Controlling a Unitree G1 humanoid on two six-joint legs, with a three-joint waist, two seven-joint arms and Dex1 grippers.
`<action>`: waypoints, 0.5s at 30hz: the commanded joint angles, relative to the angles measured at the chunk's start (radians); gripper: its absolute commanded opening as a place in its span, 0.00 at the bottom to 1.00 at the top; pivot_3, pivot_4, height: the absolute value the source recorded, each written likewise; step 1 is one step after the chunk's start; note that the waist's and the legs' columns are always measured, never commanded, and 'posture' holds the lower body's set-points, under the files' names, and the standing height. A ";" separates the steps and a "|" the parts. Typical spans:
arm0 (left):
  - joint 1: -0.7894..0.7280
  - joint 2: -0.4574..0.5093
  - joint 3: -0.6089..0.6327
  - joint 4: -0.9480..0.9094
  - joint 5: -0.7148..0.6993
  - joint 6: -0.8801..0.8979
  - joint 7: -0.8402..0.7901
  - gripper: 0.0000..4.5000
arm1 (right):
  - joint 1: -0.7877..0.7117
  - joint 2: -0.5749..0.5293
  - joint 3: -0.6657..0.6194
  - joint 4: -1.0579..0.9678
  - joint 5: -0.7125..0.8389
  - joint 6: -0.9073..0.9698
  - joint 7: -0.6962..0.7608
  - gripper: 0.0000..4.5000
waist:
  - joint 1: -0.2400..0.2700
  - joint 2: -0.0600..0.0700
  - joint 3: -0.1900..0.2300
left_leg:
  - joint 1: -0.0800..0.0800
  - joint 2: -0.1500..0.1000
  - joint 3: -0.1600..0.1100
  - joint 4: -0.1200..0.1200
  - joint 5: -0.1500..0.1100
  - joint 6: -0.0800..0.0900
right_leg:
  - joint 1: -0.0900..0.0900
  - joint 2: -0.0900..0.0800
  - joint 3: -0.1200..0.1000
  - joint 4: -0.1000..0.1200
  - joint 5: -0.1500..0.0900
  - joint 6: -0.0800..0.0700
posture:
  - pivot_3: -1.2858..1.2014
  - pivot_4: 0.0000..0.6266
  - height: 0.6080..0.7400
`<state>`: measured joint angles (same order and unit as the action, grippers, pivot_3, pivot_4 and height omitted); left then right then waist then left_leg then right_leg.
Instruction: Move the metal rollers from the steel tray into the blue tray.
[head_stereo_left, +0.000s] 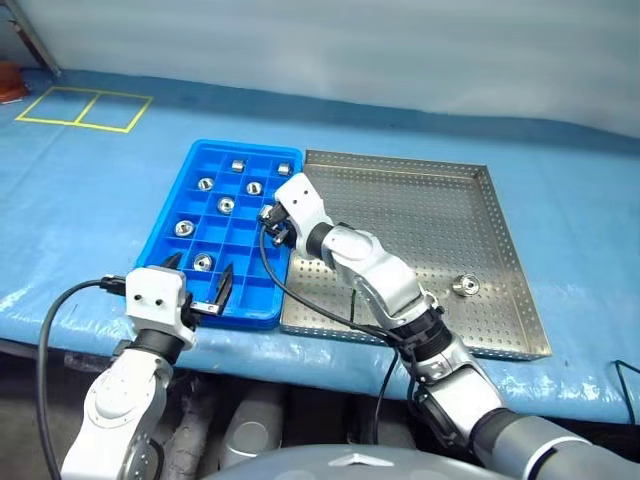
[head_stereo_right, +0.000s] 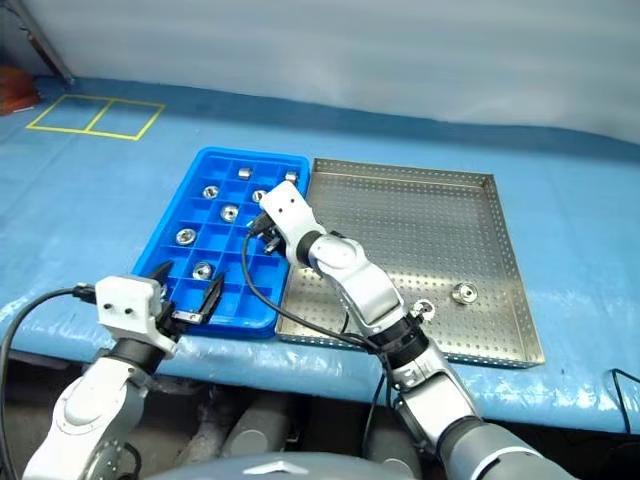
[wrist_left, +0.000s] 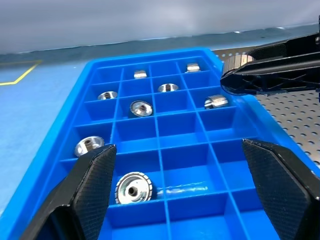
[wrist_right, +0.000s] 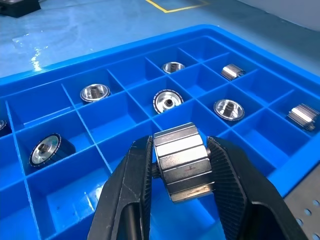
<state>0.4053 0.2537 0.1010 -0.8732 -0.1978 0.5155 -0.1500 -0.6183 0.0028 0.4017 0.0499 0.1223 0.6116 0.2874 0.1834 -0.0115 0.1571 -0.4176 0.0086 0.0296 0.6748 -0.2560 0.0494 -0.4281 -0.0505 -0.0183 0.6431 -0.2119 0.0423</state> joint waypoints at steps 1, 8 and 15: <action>0.010 -0.009 0.002 -0.056 0.006 -0.002 0.013 0.97 | -0.038 0.038 -0.021 0.043 -0.011 -0.076 0.016 0.29 | 0.012 0.000 0.000 | 0.000 0.000 0.000 0.000 0.000 0.000 | 0.000 0.000 0.000 0.000 0.000 0.000 | 0.71 0.24 1.00; 0.004 -0.008 -0.010 -0.055 0.000 0.010 0.016 0.97 | -0.074 0.099 -0.046 0.198 -0.019 -0.152 0.046 0.29 | 0.051 0.000 0.000 | 0.001 0.000 0.000 -0.007 0.003 -0.004 | 0.000 0.002 0.000 0.000 -0.001 -0.001 | 0.71 0.24 1.00; -0.031 -0.001 -0.023 -0.041 -0.009 0.028 0.003 0.97 | -0.077 0.126 -0.078 0.315 -0.041 -0.196 0.037 0.65 | 0.071 0.000 0.000 | 0.001 0.002 -0.004 -0.014 0.005 -0.011 | -0.001 0.007 -0.001 0.000 -0.001 -0.002 | 0.70 0.24 1.00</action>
<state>0.3807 0.2462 0.0857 -0.8768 -0.2000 0.5433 -0.1395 -0.6715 0.1179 0.3428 0.3741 0.0841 0.4426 0.3278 0.2546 -0.0115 0.1570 -0.4170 0.0104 0.0251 0.6609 -0.2504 0.0382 -0.4287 -0.0428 -0.0195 0.6431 -0.2128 0.0401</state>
